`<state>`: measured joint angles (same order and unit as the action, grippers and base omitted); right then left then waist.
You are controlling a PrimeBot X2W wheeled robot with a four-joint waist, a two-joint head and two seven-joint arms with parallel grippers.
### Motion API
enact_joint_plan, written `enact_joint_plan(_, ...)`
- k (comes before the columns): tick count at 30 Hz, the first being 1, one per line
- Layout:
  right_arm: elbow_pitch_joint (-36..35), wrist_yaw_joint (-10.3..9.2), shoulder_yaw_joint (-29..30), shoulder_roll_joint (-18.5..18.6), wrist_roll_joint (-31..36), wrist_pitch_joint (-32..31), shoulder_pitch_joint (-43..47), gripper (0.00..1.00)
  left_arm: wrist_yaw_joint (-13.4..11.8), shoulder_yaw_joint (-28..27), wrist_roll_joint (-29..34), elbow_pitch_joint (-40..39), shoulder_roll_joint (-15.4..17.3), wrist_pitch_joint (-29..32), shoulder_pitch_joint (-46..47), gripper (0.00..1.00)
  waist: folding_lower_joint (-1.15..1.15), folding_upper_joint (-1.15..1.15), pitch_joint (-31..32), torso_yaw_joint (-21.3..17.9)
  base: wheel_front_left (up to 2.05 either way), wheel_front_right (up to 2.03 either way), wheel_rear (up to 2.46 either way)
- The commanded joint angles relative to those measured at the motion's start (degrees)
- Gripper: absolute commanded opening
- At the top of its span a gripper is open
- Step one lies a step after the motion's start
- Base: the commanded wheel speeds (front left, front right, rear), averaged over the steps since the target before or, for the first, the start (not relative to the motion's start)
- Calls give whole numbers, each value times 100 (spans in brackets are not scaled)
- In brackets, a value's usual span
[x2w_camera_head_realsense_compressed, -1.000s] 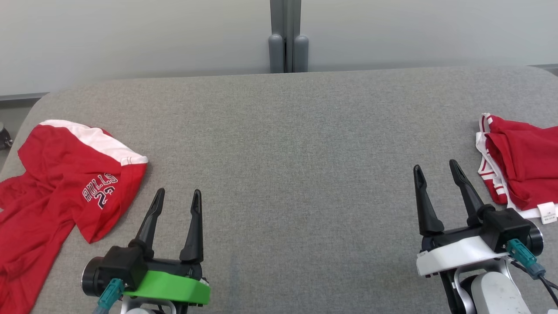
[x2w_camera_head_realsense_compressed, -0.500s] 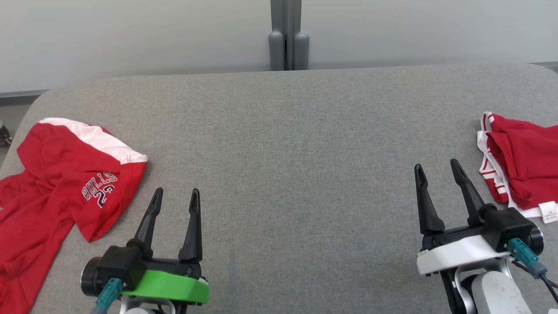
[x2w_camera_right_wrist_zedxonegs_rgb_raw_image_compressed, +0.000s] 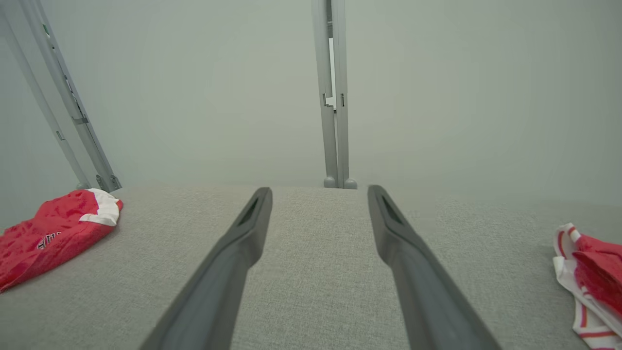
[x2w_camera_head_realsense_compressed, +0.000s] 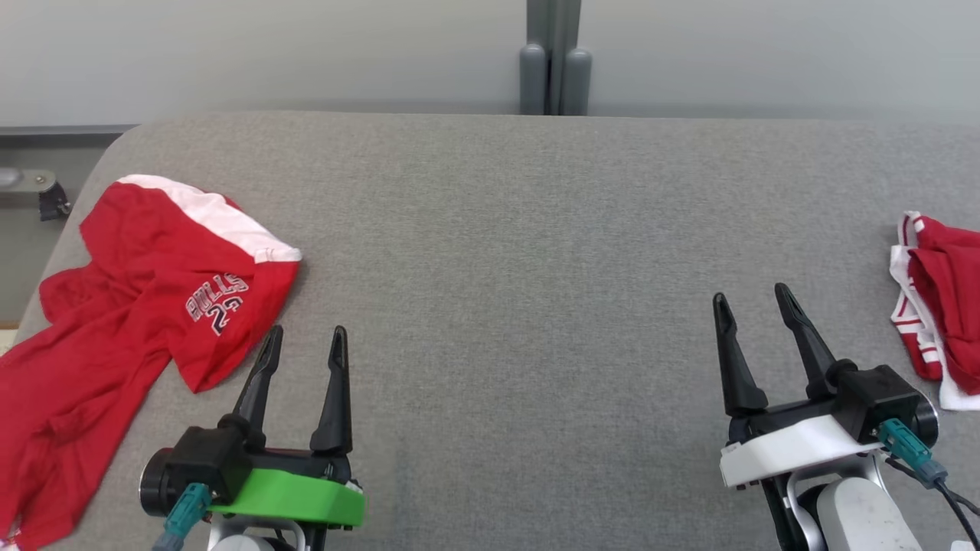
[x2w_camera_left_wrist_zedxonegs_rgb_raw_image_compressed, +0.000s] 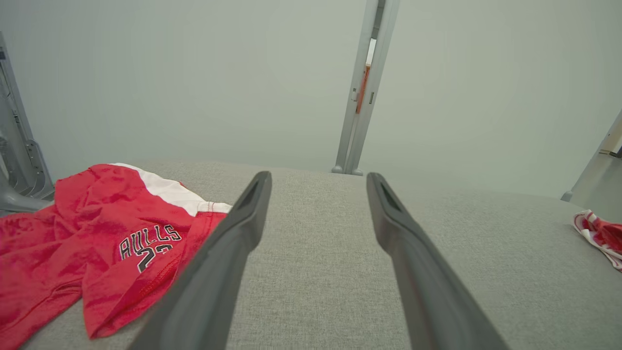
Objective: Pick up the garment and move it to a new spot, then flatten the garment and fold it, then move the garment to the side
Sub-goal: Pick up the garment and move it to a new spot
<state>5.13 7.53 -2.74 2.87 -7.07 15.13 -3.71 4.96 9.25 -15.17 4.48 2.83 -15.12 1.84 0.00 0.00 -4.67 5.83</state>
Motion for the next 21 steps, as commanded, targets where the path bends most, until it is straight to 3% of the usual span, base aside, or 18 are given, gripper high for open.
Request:
enact_joint_plan(1,12,-10,-18,4,-41,0,-41,100,-15,-41,-64,15,14,-1,95,100,0,0,-49,296,0,0,0)
enact_joint_plan(12,147,-11,-334,8,-112,0,-134,100,-40,-373,-28,44,13,-1,16,100,0,0,-43,1206,0,0,0)
enact_joint_plan(21,290,-11,-666,13,-151,0,-198,100,-71,-539,-116,81,11,-1,28,100,0,0,-43,1672,0,0,0)
